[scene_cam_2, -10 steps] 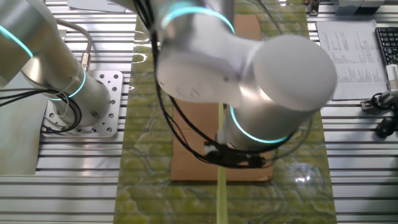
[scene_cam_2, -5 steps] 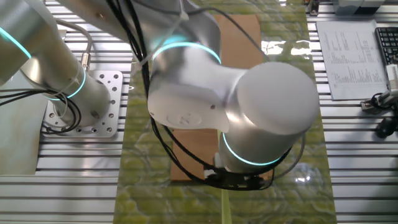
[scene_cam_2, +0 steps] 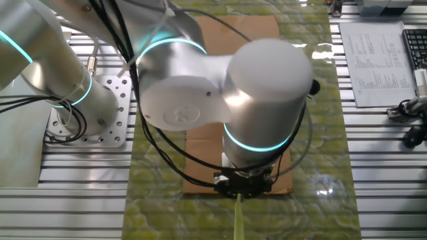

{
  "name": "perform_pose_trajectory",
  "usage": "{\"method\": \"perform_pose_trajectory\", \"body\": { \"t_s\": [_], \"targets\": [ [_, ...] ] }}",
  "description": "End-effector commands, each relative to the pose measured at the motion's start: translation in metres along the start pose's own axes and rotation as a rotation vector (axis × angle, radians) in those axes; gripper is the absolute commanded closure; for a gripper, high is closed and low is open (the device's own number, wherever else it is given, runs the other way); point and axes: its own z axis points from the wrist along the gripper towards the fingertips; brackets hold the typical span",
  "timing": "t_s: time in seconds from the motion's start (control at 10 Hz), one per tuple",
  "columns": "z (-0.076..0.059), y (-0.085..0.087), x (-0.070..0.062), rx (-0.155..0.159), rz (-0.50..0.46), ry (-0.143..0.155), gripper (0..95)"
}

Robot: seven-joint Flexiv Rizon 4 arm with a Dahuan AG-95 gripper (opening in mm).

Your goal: Swat with a flyswatter

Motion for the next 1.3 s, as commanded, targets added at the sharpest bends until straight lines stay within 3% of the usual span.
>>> {"method": "perform_pose_trajectory", "body": {
  "t_s": [0.1,0.2,0.3,0.5,0.9,1.0,1.2,1.3],
  "targets": [
    [0.0021,0.0028,0.0083,0.015,0.081,0.023,95.0],
    [0.0038,0.0029,0.0090,0.014,0.090,0.006,95.0],
    [0.0038,0.0029,0.0090,0.004,0.144,-0.043,95.0],
    [0.0038,0.0029,0.0090,-0.021,0.178,-0.093,95.0],
    [0.0038,0.0029,0.0090,-0.048,0.281,-0.073,95.0],
    [-0.0008,0.0053,0.0027,-0.046,0.318,-0.079,95.0],
    [-0.0043,0.0073,-0.0004,-0.049,0.326,-0.125,95.0],
    [-0.0046,0.0080,-0.0005,-0.034,0.309,-0.099,95.0]
  ]
}}
